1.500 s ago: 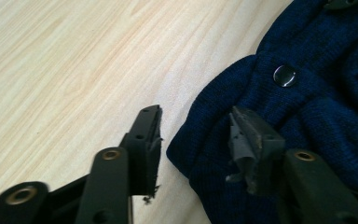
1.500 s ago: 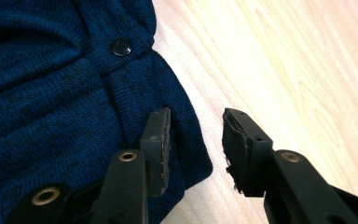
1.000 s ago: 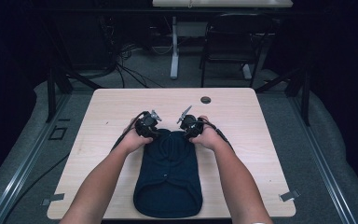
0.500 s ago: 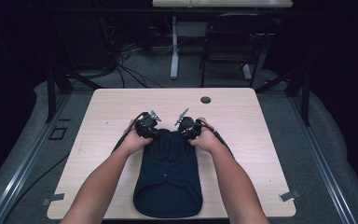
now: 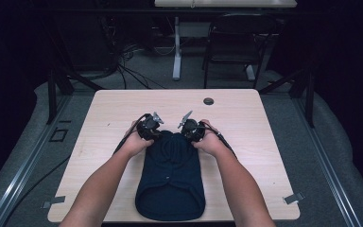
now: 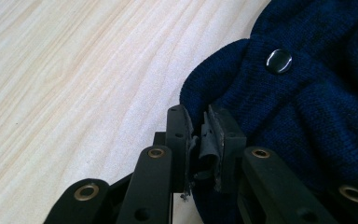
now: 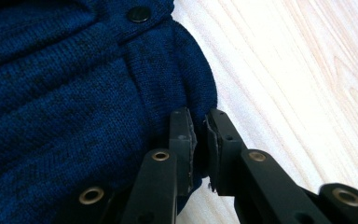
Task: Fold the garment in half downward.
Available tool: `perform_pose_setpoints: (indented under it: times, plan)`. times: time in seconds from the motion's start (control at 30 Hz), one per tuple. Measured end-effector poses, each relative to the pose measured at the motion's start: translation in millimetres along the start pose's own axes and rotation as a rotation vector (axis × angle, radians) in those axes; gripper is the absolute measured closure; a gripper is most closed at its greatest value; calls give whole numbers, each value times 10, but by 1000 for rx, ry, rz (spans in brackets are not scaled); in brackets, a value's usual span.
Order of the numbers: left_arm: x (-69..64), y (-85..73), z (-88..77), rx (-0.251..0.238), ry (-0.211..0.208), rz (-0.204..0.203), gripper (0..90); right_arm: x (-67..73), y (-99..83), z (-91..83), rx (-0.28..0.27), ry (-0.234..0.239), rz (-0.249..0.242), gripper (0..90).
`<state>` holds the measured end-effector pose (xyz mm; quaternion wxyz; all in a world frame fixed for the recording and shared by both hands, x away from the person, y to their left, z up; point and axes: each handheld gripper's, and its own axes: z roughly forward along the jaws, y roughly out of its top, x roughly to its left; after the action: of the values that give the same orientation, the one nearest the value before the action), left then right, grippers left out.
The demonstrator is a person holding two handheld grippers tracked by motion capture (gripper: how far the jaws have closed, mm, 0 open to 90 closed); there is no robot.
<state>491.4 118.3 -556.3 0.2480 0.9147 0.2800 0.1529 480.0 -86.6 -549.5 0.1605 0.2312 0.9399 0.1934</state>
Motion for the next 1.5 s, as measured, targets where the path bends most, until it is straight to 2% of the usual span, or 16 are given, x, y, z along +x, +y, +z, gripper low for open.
perform_pose_setpoints:
  times: [0.13,0.27,0.5,0.57,0.73,1.0,1.13,1.3,1.5]
  plan:
    - [-3,3,-9,4,4,4,795,6,12,-17,6,-9,-17,811]
    - [-22,16,-35,12,12,25,795,22,20,-41,8,-17,-32,811]
    - [-12,24,-95,10,1,15,796,28,39,-94,-1,-20,-45,812]
    - [-6,22,-123,4,-5,11,797,25,46,-116,-2,-15,-44,811]
    - [-17,36,-199,-17,19,31,796,23,87,-193,-7,-17,-48,811]
    - [22,83,-342,-58,15,37,795,-11,118,-319,-33,-27,-56,812]
    - [29,130,-431,-64,29,54,795,-28,132,-394,-54,-32,-58,811]
    - [41,175,-525,-77,43,57,794,-32,177,-492,-62,-51,-82,811]
    - [45,203,-619,-96,63,71,793,-30,197,-576,-92,-60,-80,810]
